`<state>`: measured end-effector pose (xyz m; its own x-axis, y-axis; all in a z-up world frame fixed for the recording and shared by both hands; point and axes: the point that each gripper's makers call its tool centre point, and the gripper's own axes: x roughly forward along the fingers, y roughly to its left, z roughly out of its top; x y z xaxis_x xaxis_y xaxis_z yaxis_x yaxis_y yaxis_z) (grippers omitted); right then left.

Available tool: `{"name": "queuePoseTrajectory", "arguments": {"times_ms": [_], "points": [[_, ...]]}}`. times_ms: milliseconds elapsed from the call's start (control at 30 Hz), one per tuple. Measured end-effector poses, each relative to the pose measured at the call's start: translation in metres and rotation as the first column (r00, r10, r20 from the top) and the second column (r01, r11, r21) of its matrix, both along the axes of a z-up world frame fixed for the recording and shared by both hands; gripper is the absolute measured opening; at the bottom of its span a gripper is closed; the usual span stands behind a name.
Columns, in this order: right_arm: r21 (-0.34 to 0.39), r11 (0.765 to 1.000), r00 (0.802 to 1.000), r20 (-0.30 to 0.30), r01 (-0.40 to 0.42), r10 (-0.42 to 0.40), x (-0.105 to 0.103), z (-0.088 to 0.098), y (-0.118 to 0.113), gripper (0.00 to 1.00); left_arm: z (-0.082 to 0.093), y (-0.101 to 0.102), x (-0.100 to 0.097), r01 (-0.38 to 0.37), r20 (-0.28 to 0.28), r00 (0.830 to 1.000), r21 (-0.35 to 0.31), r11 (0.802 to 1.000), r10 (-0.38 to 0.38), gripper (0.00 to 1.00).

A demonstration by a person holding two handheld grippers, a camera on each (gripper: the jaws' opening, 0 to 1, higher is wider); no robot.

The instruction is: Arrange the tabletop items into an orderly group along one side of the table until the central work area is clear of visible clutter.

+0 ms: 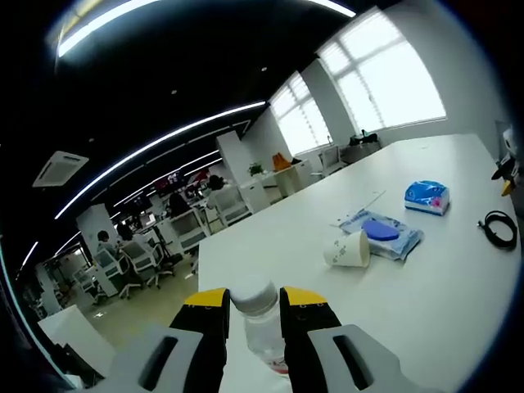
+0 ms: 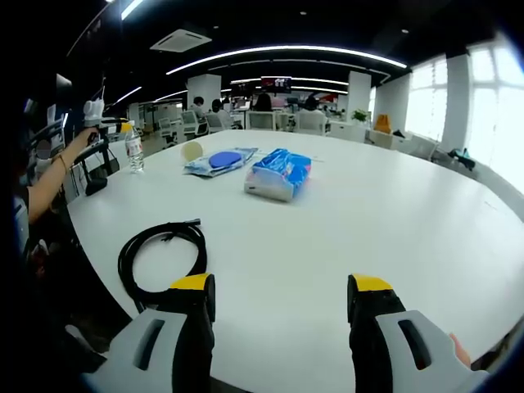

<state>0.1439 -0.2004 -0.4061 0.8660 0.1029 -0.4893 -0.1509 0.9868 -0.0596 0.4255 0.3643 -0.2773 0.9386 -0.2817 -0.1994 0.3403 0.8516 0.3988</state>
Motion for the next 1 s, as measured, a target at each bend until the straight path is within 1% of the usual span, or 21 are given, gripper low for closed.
{"name": "queuePoseTrajectory", "arguments": {"times_ms": [367, 400, 433, 467, 500, 533, 567, 600, 667, 700, 800, 833, 867, 900, 933, 967, 1000], "points": [[0.007, 1.000, 1.000, 0.004, 0.007, -0.007, 0.000, 0.000, -0.001, 0.62, 0.000, 0.002, 0.003, 0.007, -0.005, 1.000, 0.022, 1.000, -0.007, 0.23], [0.007, 1.000, 1.000, 0.004, 0.007, -0.007, 0.000, 0.000, -0.001, 0.62, 0.001, 0.002, 0.003, 0.009, 0.003, 1.000, 0.041, 0.999, -0.009, 0.23], [0.006, 1.000, 1.000, 0.004, 0.008, -0.008, 0.000, 0.000, -0.001, 0.62, 0.003, 0.002, 0.004, 0.017, 0.025, 0.999, 0.085, 0.996, -0.019, 0.23], [0.005, 1.000, 1.000, 0.004, 0.008, -0.008, 0.000, 0.000, -0.001, 0.62, 0.004, 0.000, 0.003, 0.025, 0.041, 0.999, 0.104, 0.994, -0.029, 0.24], [0.006, 1.000, 1.000, 0.005, 0.009, -0.009, 0.000, 0.000, -0.001, 0.62, 0.003, -0.001, 0.003, 0.019, 0.040, 0.999, 0.092, 0.996, -0.023, 0.26], [0.009, 1.000, 1.000, 0.005, 0.010, -0.010, -0.001, -0.001, -0.001, 0.62, 0.006, 0.000, 0.003, 0.019, 0.051, 0.998, 0.088, 0.996, -0.023, 0.29], [0.009, 1.000, 1.000, 0.004, 0.010, -0.010, -0.001, -0.001, -0.001, 0.62, 0.011, -0.001, 0.002, 0.025, 0.069, 0.997, 0.068, 0.997, -0.030, 0.33], [0.006, 1.000, 1.000, 0.002, 0.009, -0.009, -0.001, -0.001, -0.001, 0.62, 0.016, -0.002, 0.001, 0.032, 0.085, 0.996, 0.037, 0.999, -0.035, 0.39], [0.007, 1.000, 1.000, 0.000, 0.009, -0.009, -0.001, -0.002, -0.001, 0.62, 0.023, -0.003, -0.003, 0.043, 0.097, 0.994, -0.011, 0.999, -0.042, 0.48], [0.007, 1.000, 1.000, 0.000, 0.009, -0.009, -0.001, -0.002, -0.002, 0.62, 0.027, -0.003, -0.006, 0.048, 0.103, 0.994, -0.034, 0.998, -0.044, 0.50], [0.008, 1.000, 1.000, 0.004, 0.006, -0.006, -0.001, -0.001, -0.001, 0.62, 0.026, 0.000, -0.014, 0.017, 0.112, 0.994, -0.002, 1.000, -0.016, 0.52], [0.009, 1.000, 1.000, 0.005, 0.003, -0.003, 0.000, 0.000, 0.000, 0.62, 0.022, 0.004, -0.017, -0.008, 0.098, 0.995, 0.010, 1.000, 0.007, 0.52], [0.009, 1.000, 1.000, 0.006, 0.001, -0.001, 0.001, 0.000, 0.000, 0.62, 0.018, 0.005, -0.019, -0.021, 0.091, 0.996, 0.006, 1.000, 0.020, 0.52], [0.008, 1.000, 1.000, 0.009, -0.005, 0.005, 0.001, 0.001, 0.002, 0.62, 0.013, 0.010, -0.021, -0.064, 0.084, 0.994, -0.014, 0.998, 0.065, 0.52], [0.011, 1.000, 1.000, 0.012, -0.008, 0.008, 0.002, 0.001, 0.003, 0.62, 0.009, 0.010, -0.022, -0.066, 0.091, 0.994, -0.021, 0.998, 0.067, 0.52], [0.014, 1.000, 1.000, 0.012, -0.011, 0.011, 0.002, 0.001, 0.004, 0.62, 0.005, 0.012, -0.024, -0.092, 0.097, 0.991, -0.052, 0.994, 0.097, 0.52], [0.016, 1.000, 1.000, 0.011, -0.014, 0.014, 0.002, 0.000, 0.006, 0.62, 0.003, 0.014, -0.024, -0.107, 0.096, 0.989, -0.065, 0.992, 0.113, 0.52]]}}
